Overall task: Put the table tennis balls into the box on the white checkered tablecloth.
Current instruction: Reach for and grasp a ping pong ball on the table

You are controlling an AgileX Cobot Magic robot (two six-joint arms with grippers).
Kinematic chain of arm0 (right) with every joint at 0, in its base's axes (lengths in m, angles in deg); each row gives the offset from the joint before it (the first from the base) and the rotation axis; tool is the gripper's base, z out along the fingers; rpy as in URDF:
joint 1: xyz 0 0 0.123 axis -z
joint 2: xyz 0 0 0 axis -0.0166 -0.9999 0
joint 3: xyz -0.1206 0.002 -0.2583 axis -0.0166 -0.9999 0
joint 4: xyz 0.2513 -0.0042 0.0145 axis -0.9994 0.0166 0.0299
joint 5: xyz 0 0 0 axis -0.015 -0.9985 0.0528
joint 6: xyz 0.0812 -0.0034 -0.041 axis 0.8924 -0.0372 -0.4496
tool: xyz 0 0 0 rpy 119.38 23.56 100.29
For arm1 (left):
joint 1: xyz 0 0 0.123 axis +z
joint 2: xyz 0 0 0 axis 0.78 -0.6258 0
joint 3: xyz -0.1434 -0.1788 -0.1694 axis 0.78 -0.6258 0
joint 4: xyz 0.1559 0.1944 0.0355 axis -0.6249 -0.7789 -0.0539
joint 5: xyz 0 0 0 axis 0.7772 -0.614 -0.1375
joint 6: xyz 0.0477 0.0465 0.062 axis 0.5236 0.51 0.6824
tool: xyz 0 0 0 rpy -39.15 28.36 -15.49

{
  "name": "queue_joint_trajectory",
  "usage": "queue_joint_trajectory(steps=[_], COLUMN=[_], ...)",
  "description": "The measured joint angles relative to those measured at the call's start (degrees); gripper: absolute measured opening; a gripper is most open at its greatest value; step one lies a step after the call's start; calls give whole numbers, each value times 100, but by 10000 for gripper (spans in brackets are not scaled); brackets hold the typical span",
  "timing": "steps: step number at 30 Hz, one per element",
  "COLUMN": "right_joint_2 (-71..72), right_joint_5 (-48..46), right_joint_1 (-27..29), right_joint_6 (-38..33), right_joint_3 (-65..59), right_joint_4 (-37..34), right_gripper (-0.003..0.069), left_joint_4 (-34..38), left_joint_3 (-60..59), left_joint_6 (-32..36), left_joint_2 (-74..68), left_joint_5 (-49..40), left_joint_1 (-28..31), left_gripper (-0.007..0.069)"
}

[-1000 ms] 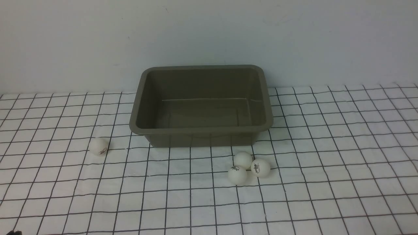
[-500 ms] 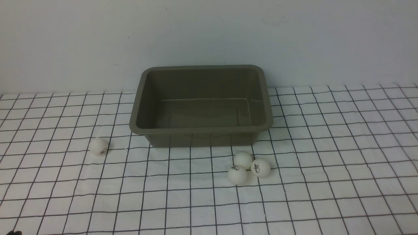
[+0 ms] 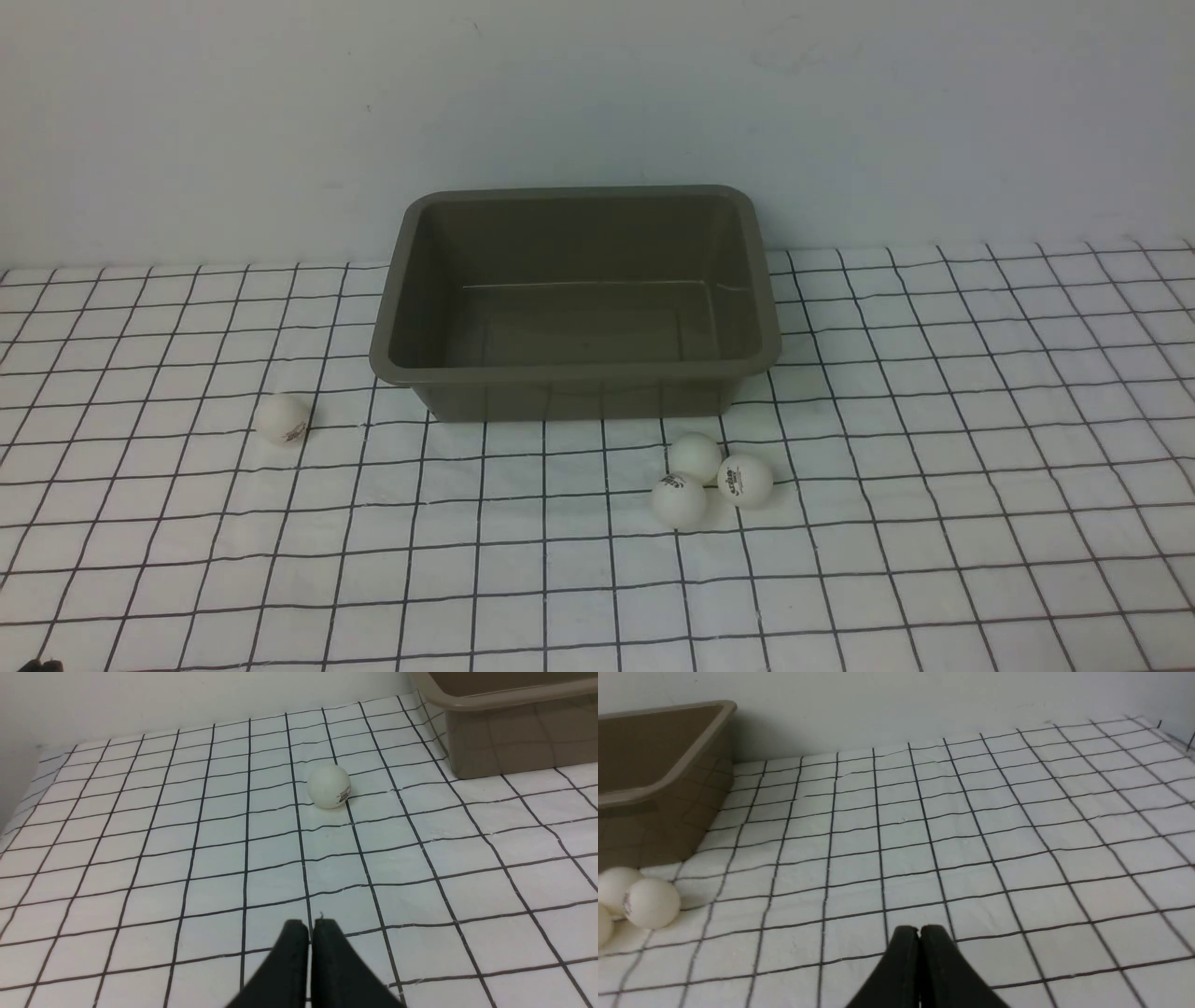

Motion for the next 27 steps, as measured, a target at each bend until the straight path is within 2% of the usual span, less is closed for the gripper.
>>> queue_joint_trajectory(steps=[2,3,6,7,8,10,11,14,16,20,27], right_joint_2=[0,0,0,0,0,0,0,0,0,0,0], right_joint_5=[0,0,66,81,101,189,198,249,316,430,407], right_joint_1=[0,0,0,0,0,0,0,0,0,0,0], right_joint_6=[182,204,717,799,850,944,945,957,935,731,463], right_joint_3=[0,0,-6,-6,-6,0,0,-5,-5,-5,-5], right_joint_4=[-634,-712,-2698,-3134,-3464,-4670,-4774,-5973,-6680,-7139,-7219], right_gripper=[-18,-18,-18,-18,-18,-18,-18,-18,-18,-18,-18], left_joint_4=[0,0,305,476,928,1963,1963,3580,4220,4959,5708], left_joint_3=[0,0,0,0,0,0,0,0,0,0,0], left_joint_6=[0,0,-120,-196,-420,-926,-981,-1550,-1623,-1295,-1207], left_joint_2=[0,0,0,0,0,0,0,0,0,0,0], left_joint_5=[0,0,0,0,0,0,0,0,13,68,182], left_joint_1=[0,0,0,0,0,0,0,0,0,0,0], left_gripper=[-4,-4,-4,-4,-4,-4,-4,-4,-4,-4,-4])
